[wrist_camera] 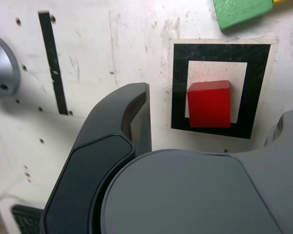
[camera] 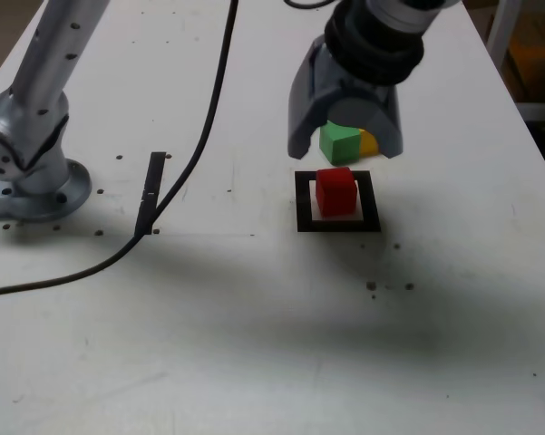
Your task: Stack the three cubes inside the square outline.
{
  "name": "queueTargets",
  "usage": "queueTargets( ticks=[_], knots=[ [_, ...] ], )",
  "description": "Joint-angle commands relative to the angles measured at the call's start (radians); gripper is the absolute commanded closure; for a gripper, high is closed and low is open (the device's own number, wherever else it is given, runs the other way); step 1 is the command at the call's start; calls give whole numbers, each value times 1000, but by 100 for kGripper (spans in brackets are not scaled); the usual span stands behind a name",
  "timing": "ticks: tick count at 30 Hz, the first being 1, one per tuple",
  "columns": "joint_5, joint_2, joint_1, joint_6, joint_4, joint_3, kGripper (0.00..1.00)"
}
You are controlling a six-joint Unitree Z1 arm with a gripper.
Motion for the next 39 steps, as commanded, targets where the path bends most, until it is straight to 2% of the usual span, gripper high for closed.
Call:
queueTargets(
  ticks=[1,8,13,16,17,19,23,32,34,39],
  knots=[
    [21,-28,4,44,21,7,4],
    [86,-34,27,186,20,11,4],
    [152,-38,54,328,18,1,4],
    [233,-44,68,418,15,-14,4],
    [277,-45,73,461,11,-22,4],
    [340,-44,84,535,4,-31,4],
    [412,-34,119,726,-21,-43,4],
    [463,5,148,1043,-67,-81,7],
    [457,24,155,1110,-65,-94,7],
    [404,64,194,1281,-48,-147,7]
  ],
)
